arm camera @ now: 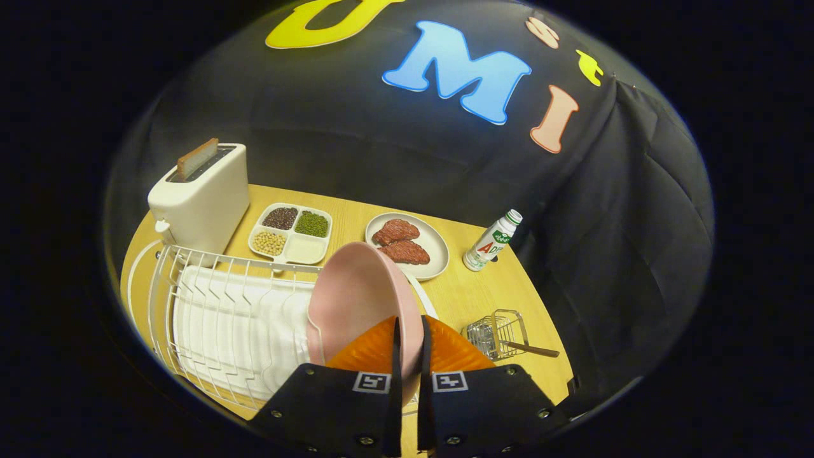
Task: Take the plate from the dish rack, then take the spoon from the basket and place it into the plate.
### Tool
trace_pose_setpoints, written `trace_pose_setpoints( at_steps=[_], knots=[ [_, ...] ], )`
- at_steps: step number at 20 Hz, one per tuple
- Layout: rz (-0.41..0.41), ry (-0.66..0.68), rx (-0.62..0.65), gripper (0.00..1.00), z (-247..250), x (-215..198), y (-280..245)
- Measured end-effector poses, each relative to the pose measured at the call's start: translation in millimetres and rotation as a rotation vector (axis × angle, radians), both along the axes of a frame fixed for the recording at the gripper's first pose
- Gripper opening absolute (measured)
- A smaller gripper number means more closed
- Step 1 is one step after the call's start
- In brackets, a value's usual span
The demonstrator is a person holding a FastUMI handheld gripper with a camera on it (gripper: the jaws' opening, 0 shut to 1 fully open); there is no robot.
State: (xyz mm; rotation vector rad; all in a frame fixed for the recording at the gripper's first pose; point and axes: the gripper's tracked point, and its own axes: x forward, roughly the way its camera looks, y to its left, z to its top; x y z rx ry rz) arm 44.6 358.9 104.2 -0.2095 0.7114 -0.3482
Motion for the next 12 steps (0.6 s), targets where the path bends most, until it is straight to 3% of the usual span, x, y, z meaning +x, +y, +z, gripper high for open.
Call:
trace_pose_setpoints(
  at_steps=[7, 12],
  knots=[
    [0.013, -0.039, -0.096, 0.09, 26.3, 6.1, 5.2],
    [0.009, -0.040, -0.065, 0.09, 37.1, 6.0, -6.8]
  ],
)
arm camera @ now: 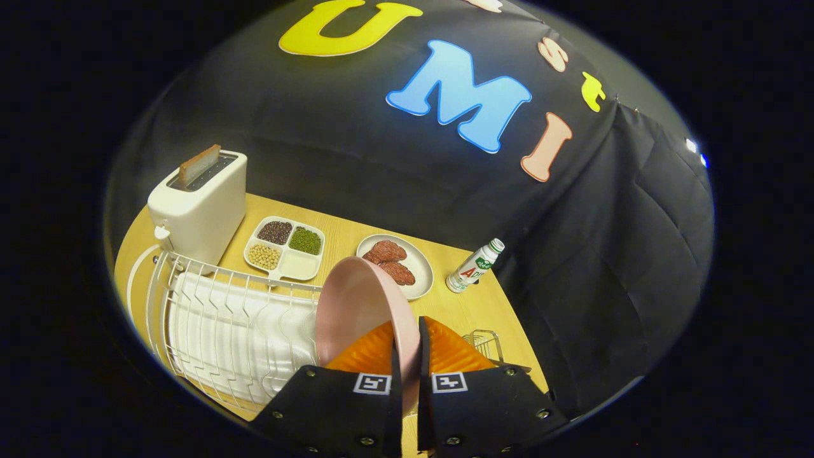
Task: Take the plate from the dish rack, then take the spoon from the basket and place it into the plate.
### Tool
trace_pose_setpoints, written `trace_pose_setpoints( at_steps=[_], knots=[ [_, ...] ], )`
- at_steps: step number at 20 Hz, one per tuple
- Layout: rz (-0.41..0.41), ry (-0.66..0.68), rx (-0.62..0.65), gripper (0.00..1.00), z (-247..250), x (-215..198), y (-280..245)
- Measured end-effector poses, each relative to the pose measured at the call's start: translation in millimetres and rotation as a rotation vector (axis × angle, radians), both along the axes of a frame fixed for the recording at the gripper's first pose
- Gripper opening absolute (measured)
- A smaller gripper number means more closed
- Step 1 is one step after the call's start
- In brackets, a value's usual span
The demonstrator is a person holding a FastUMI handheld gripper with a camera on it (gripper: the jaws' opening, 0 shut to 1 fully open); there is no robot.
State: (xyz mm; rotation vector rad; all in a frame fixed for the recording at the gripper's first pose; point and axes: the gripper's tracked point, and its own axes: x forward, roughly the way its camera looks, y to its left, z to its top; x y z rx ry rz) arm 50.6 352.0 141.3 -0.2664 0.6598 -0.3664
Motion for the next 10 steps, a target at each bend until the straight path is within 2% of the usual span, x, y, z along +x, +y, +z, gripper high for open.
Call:
trace_pose_setpoints(
  at_steps=[5, 10],
  knots=[
    [-0.011, -0.066, 0.080, 0.09, 35.0, -4.1, -27.7],
    [-0.005, -0.114, 0.136, 0.09, 63.0, -26.2, -73.2]
  ],
)
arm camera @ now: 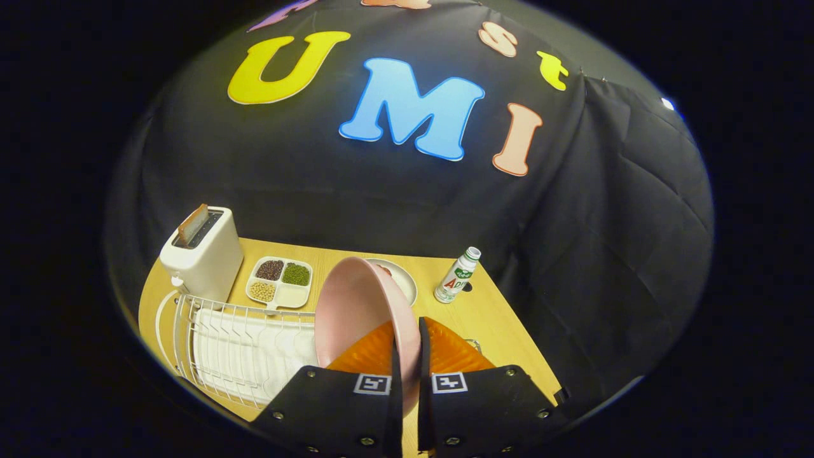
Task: Take the plate from the dish rack, then take the spoon from the basket and place it into the plate.
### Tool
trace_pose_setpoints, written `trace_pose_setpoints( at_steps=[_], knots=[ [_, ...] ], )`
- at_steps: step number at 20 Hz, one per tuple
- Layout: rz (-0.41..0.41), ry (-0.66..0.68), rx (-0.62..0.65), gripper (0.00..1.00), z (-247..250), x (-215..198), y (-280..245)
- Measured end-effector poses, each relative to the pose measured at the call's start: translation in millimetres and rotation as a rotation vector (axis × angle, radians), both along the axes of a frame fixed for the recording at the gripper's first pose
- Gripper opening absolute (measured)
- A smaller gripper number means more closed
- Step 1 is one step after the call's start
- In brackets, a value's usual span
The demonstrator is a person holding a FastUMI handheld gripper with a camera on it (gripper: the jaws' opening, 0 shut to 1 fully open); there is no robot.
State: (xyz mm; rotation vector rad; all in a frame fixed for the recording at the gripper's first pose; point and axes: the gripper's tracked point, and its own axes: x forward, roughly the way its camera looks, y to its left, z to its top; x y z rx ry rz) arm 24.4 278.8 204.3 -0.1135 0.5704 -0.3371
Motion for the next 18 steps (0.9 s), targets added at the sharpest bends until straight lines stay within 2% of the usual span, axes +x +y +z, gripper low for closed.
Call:
trace_pose_setpoints(
  at_steps=[6, 9, 15, 18],
  knots=[
    [-0.006, -0.003, 0.037, 0.09, 13.0, -37.8, -63.3],
    [0.026, -0.009, 0.061, 0.09, 12.8, -54.9, -86.2],
    [0.080, -0.001, 0.186, 0.09, -9.7, -94.4, -125.0],
    [0.115, 0.006, 0.190, 0.09, -25.2, -112.2, -146.0]
  ],
)
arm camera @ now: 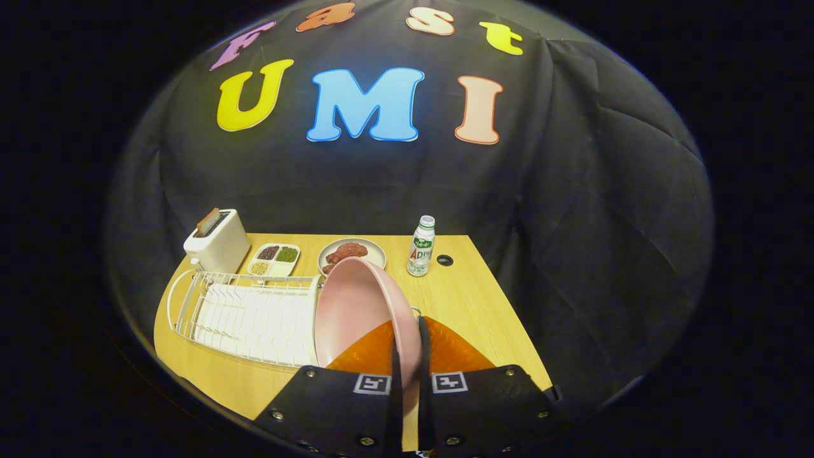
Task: Take the plate from the dish rack, then take the spoon from the basket and place it into the plate.
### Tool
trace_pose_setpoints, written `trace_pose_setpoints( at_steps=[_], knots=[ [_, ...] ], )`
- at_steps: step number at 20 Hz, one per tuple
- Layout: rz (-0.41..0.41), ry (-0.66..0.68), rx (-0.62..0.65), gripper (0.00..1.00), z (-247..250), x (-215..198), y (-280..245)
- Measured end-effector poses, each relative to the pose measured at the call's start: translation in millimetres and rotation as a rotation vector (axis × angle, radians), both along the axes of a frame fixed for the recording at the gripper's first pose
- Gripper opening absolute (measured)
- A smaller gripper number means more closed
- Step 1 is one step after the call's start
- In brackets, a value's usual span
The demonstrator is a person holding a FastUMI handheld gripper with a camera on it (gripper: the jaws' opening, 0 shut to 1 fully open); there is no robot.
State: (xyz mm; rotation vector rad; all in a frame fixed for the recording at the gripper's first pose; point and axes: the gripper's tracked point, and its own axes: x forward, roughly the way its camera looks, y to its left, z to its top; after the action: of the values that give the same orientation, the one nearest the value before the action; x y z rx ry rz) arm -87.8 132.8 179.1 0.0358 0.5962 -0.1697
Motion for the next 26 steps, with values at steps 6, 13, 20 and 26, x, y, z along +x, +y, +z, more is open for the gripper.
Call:
trace_pose_setpoints(
  at_steps=[6, 13, 20, 26],
  knots=[
    [0.068, 0.055, 0.180, 0.09, -54.1, -37.0, -16.6],
    [0.210, 0.133, 0.373, 0.09, -143.0, -66.4, 13.1],
    [0.320, 0.221, 0.630, 0.09, -202.9, -74.4, 68.5],
    [0.362, 0.282, 0.667, 0.09, -237.4, -67.4, 93.4]
  ],
)
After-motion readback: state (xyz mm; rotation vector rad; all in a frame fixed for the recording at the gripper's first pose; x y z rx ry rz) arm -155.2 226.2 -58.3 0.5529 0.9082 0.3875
